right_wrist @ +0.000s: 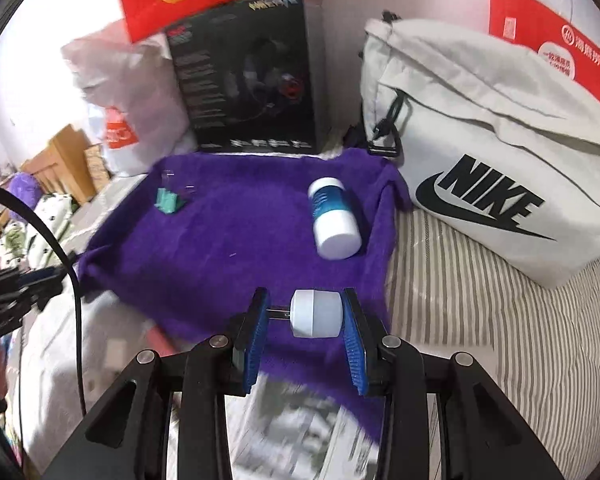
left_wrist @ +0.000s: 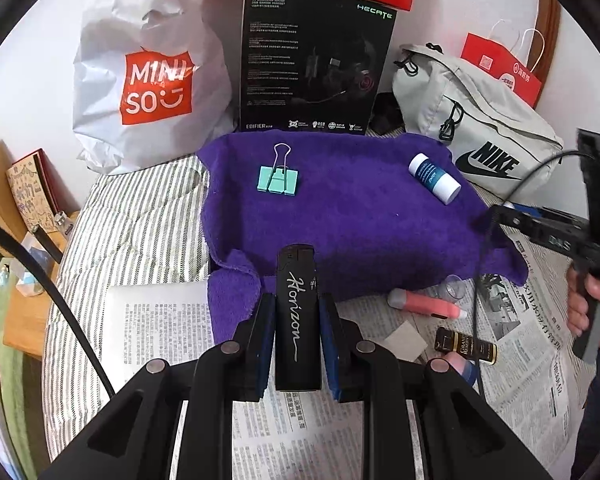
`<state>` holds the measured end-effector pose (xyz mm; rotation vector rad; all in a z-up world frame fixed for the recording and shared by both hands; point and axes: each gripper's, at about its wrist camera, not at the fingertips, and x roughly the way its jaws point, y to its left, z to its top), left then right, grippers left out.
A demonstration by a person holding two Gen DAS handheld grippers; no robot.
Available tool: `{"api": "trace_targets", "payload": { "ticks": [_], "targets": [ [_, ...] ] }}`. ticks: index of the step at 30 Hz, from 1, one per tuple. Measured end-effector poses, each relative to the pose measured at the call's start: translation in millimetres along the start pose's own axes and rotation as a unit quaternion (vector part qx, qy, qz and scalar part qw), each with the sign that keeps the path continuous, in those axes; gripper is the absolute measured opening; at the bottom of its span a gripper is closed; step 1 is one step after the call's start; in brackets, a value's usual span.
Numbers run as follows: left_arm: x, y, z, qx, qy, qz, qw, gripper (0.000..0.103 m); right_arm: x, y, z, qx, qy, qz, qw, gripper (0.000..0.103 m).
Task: Organize rigid objects
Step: 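Carry the white item onto the purple towel and release it while the left holds the stick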
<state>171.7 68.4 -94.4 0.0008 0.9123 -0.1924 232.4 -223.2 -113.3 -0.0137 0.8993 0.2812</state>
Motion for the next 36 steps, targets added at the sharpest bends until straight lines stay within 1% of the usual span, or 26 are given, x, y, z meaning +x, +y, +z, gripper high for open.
{"api": "trace_targets", "payload": {
  "ticks": [7,13,18,23,30,33,36],
  "targets": [
    [13,6,10,0.000,0.004,-0.001,1.0000,0.021,37,0,8,-0.010,0.025,-0.007,1.000,0.036],
    [21,7,21,0.001,0.004,-0.007,1.0000,0.021,58,1,10,-0.017,0.041,-0.008,0.999,0.036],
    [28,6,27,0.003,0.006,-0.013,0.9999,0.021,69,3,17,-0.028,0.044,-0.009,0.999,0.036],
    [32,5,29,0.008,0.011,-0.015,0.9998,0.021,79,10,18,-0.054,0.053,-0.022,0.997,0.036],
    [39,6,32,0.005,0.017,-0.017,0.9997,0.021,77,10,18,-0.064,0.055,-0.019,0.996,0.037],
    [44,7,33,0.000,0.020,-0.020,0.9996,0.021,73,11,17,-0.067,0.067,-0.015,0.995,0.039],
    [51,9,35,-0.004,0.026,-0.018,0.9995,0.021,61,13,13,-0.073,0.063,-0.023,0.995,0.053]
  ]
}}
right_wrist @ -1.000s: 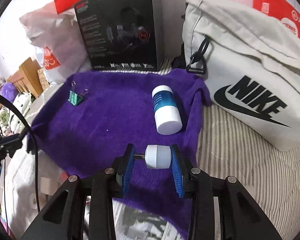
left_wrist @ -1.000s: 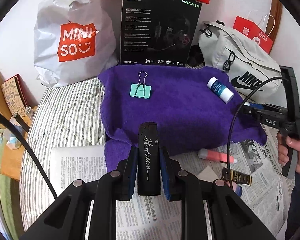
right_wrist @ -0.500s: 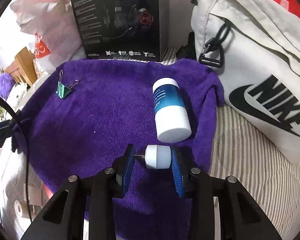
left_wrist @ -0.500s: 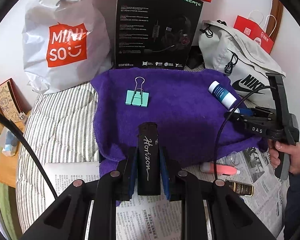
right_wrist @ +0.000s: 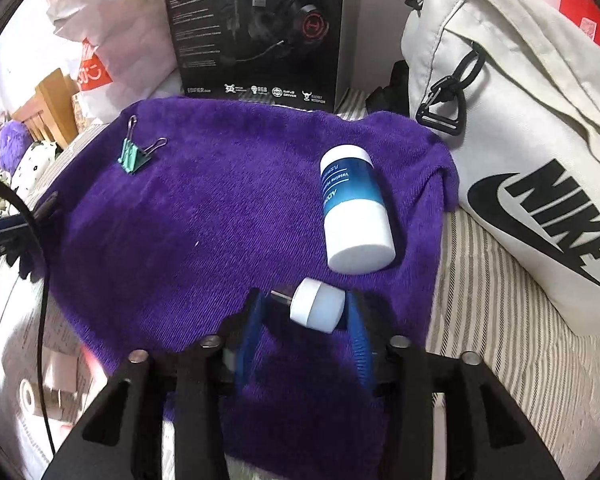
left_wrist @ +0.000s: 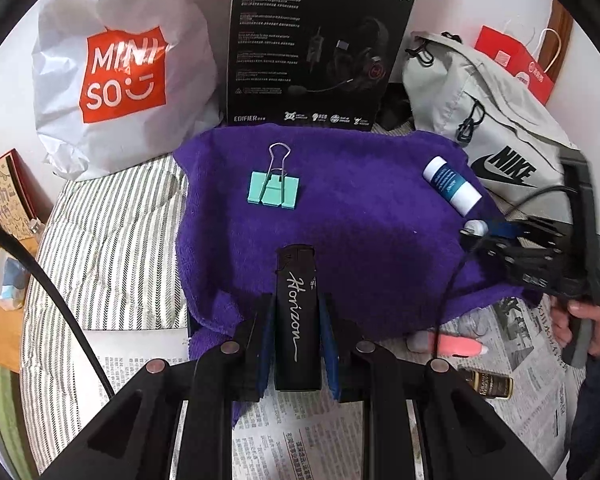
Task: Organize rigid objects
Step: 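Carry the white item onto the purple towel and release it while the left holds the stick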
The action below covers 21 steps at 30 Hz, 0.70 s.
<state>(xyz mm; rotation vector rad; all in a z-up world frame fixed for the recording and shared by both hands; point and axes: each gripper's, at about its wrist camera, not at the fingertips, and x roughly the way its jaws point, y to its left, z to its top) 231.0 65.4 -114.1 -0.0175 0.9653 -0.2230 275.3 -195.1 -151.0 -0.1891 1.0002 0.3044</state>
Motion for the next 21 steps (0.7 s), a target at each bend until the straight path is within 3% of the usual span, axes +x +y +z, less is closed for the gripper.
{"api": "trace_targets", "payload": {
  "ticks": [4,21],
  "targets": [
    [6,2,1,-0.004,0.003,-0.001,1.0000,0.021,-17,-5,-7,0.012,-0.014,-0.002,1.000,0.059],
    [40,5,28,-0.006,0.012,0.011,0.9999,0.021,-83,-2,-54,0.070,-0.035,0.032,0.996,0.061]
  ]
}}
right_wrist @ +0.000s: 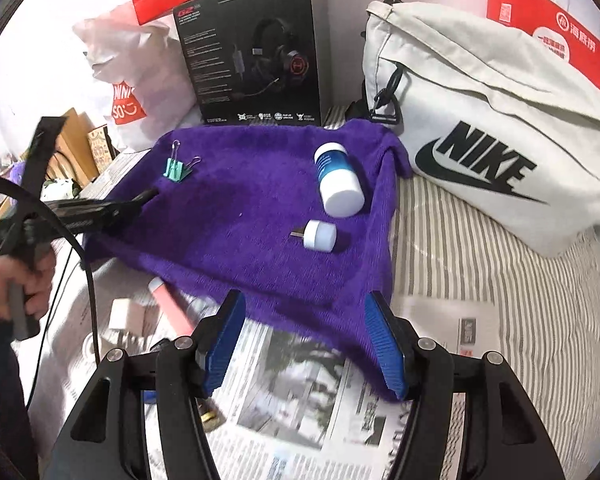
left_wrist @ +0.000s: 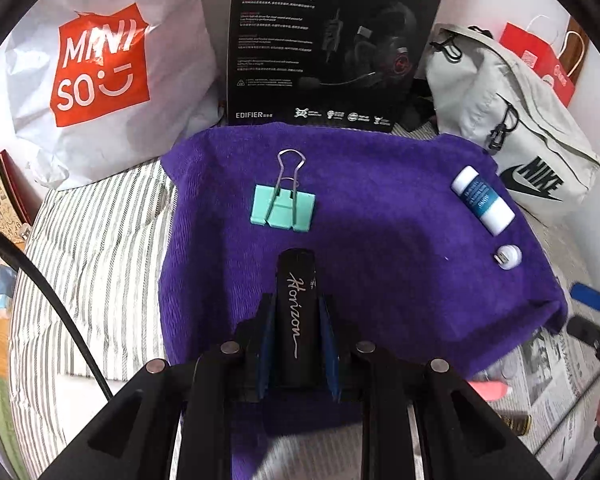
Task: Organize rigid objects
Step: 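Carry the white item onto the purple towel and release it while the left holds the stick, then lower the black stick onto the purple towel and open the left gripper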
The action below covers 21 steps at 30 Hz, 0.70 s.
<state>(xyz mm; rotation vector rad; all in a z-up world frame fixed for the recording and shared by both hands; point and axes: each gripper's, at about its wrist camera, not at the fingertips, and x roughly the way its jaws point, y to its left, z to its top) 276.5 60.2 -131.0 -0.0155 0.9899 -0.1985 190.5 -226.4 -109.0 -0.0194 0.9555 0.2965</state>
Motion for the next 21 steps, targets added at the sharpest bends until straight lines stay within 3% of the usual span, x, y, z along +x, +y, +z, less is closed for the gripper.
{"api": "trace_targets", "payload": {
  "ticks": [21],
  "targets": [
    [25,-5,15,0.028,0.023,0.054,0.9979,0.021,-8,-7,-29,0.057,0.011,0.021,0.998,0.061]
  ]
}}
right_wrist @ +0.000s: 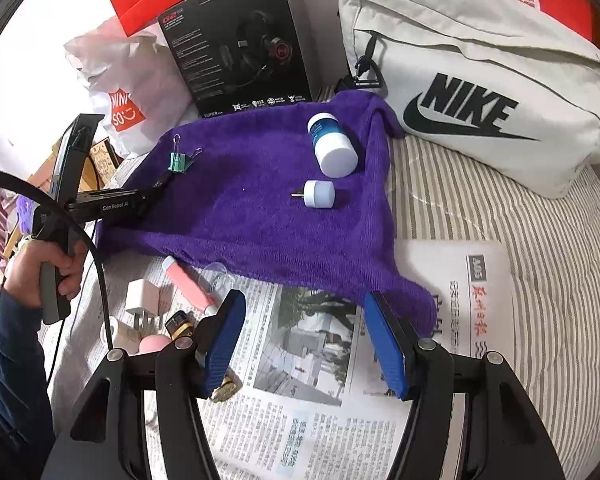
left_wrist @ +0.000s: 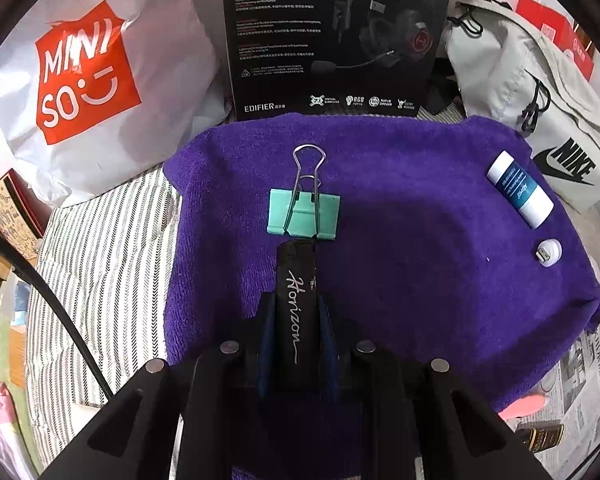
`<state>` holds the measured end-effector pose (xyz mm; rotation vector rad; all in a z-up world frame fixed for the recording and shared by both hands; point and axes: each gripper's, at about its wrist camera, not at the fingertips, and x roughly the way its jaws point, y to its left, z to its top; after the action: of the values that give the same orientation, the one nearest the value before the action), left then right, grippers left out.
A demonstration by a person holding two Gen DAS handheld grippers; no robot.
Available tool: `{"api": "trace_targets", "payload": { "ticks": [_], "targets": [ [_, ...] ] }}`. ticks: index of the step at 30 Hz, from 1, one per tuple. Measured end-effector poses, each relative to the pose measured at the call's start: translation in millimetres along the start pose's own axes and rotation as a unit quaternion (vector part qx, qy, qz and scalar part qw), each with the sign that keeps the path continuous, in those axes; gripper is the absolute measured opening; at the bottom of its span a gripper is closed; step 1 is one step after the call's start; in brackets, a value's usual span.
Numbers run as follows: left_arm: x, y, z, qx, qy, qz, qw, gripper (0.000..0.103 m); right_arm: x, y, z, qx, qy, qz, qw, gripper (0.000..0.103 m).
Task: Organize rigid objects
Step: 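Lower the black stick onto the purple towel and open the left gripper, then grasp the white tape roll on the newspaper with the left gripper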
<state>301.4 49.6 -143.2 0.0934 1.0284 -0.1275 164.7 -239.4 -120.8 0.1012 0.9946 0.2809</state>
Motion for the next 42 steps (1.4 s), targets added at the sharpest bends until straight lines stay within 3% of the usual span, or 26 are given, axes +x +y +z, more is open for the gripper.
{"api": "trace_targets", "payload": {
  "ticks": [9,13,22,29,33,42],
  "targets": [
    [-15,3,-16,-0.018,0.022,-0.005,0.9996,0.027,-22,6,-13,-0.007,-0.008,0.011,1.000,0.061],
    [-45,-8,-33,-0.004,0.005,0.005,1.0000,0.027,-35,11,-19,-0.010,-0.018,0.007,1.000,0.062],
    [-116,-58,-107,0.018,-0.034,-0.079,0.9961,0.027,-58,7,-37,-0.001,-0.035,-0.004,0.999,0.062],
    [-114,-83,-139,0.032,-0.013,-0.088,0.9955,0.028,-71,9,-52,-0.008,-0.040,-0.007,0.999,0.062],
    [-96,-89,-143,0.034,0.015,-0.082,0.9959,0.028,-70,14,-50,-0.007,-0.037,0.015,0.999,0.066],
    [-80,-94,-143,0.055,-0.009,-0.055,0.9969,0.027,-59,22,-58,-0.020,-0.027,0.008,0.999,0.066]
  ]
}}
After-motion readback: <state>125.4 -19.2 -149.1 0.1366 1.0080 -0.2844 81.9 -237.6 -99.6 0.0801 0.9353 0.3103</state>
